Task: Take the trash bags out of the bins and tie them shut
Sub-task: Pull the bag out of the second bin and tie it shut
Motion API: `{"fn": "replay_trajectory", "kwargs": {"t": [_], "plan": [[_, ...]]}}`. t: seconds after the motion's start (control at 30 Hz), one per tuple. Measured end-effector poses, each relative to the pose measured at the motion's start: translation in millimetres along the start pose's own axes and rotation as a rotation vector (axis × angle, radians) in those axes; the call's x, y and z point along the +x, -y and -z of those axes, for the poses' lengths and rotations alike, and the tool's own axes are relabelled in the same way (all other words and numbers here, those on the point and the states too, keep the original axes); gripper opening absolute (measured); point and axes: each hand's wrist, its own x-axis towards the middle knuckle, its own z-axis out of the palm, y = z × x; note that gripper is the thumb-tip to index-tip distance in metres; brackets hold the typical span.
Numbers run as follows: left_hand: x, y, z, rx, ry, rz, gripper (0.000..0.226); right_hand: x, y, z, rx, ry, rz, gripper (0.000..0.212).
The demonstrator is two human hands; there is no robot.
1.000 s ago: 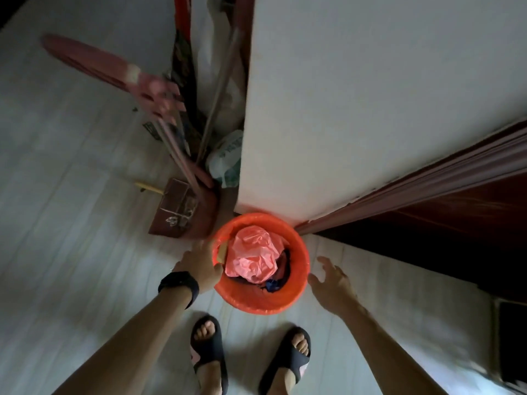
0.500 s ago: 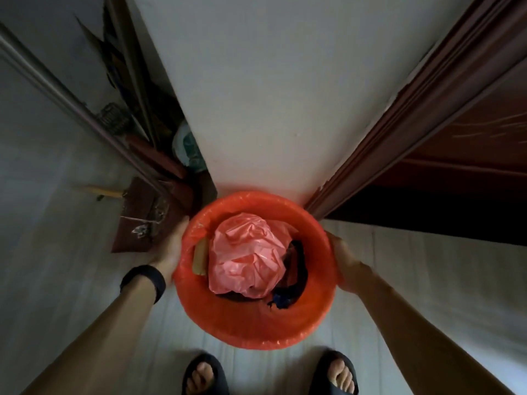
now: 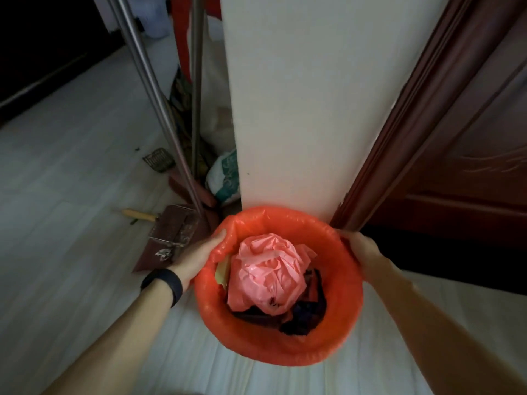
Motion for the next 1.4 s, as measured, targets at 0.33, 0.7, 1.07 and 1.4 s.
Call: {"fn": "replay_trajectory", "kwargs": {"t": [0.33,0.7,1.07,1.4], "plan": [[-60.1,-15.3,-13.2,0.48,-0.556,-0.294,0.024,-95.7,50.7,5.5,-0.702,-0.134,0.62,0.016],[-114.4,6.6,-28.7,0.456,-0.503,-0.36,0.012,-157.0,-47.5,44.8,-0.951,-0.002,0.726,0.013],[-55.9,105.7,-9.2,-0.237,-0.507,-0.107,0.058,-140.0,-111.2,46.4,-0.195,-0.221,0.385,0.101],[-123.3,65.9,-30.7,-0.373,-0.218,0.202,0.045,-148.1,-112.9,40.0,-0.256,-0.052,0.212,0.049]]}}
